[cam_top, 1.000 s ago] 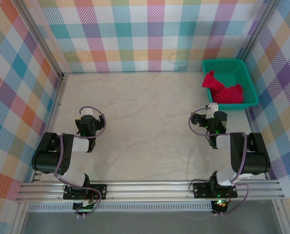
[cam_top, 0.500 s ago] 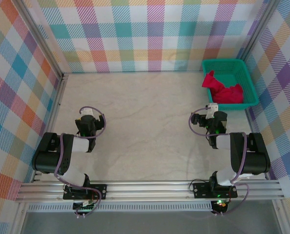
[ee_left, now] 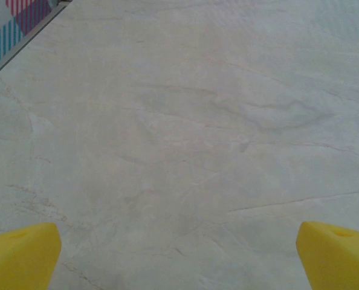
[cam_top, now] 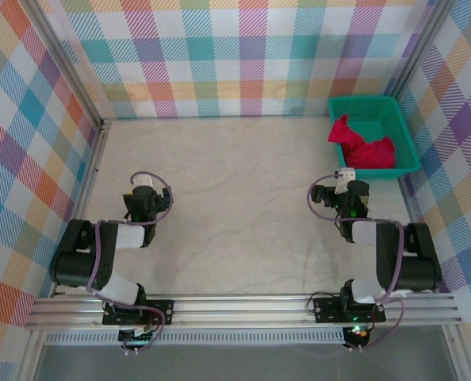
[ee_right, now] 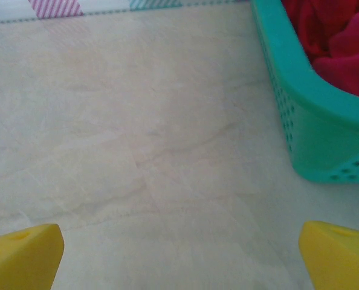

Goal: Fold the inside-out t-shirt

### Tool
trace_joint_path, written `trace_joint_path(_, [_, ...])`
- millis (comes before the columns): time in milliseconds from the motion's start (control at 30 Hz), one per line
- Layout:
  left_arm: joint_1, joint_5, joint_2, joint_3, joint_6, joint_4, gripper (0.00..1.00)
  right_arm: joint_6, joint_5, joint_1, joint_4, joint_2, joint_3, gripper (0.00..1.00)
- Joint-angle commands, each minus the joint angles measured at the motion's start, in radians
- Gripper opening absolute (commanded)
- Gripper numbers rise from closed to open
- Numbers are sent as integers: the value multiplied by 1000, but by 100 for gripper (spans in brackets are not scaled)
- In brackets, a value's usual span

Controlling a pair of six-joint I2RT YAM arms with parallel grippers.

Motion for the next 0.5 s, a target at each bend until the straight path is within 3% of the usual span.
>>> trace_joint_path(0, [-40,-23,-199,119,-53,-316,100,53,83,31,-313,-183,133,100])
trace_joint_path(100, [-42,20,-321,151,-172,-463,100,172,175,31,-581,-239,290,100])
trace_joint_path(200, [-44,101,-372,103,-177,-420,100,348,253,26,-820,-196,461,100])
trace_joint_path(300, [-43,89,-392,83,-215,-419,100,391,232,1,-861,-98,590,100])
trace_joint_path(467, [-43,-29,-409,62,-285,-432,100,566,250,-74,-968,123,814,100])
